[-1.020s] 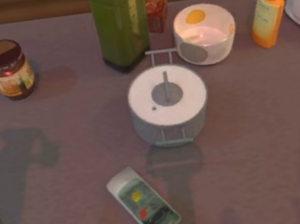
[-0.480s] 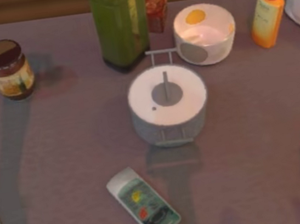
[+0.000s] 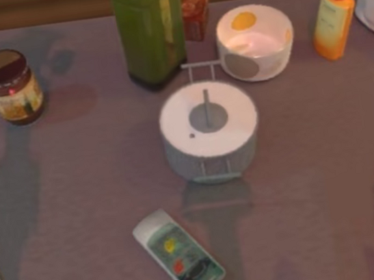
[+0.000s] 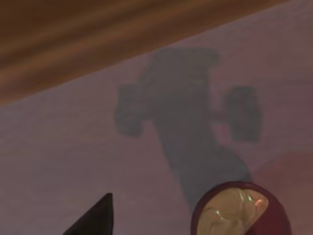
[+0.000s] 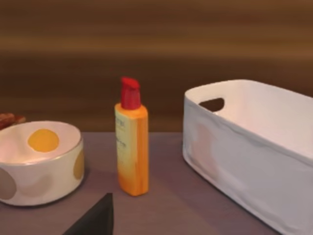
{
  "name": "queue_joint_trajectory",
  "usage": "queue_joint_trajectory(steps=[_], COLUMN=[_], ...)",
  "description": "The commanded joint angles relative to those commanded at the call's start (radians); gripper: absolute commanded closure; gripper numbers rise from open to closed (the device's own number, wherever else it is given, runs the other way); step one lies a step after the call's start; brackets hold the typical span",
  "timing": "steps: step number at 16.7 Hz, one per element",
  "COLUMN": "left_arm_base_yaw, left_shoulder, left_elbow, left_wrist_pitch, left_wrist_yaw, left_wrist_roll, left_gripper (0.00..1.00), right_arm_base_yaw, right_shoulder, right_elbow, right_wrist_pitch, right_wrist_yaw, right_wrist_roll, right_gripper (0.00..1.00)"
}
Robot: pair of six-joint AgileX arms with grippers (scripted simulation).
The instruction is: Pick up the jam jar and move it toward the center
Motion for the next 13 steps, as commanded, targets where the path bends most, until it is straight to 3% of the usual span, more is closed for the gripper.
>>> queue_joint_trajectory(steps=[6,13], left_arm_base_yaw=[0.01,0.012], left_shoulder=[0.37,0.424], left_elbow=[0.186,0.207], left_wrist_pitch=[-0.235,-0.278], left_wrist_yaw=[-0.011,-0.014], left_wrist_roll=[0.026,0.028], left_gripper=[0.0,0.0], right_arm_base_yaw=[0.0,0.0], right_shoulder=[0.0,0.0], right_elbow=[0.0,0.0], right_wrist_pitch=[0.0,0.0], right_wrist_yaw=[0.0,0.0], right_wrist_roll=[0.0,0.0], right_gripper=[0.0,0.0])
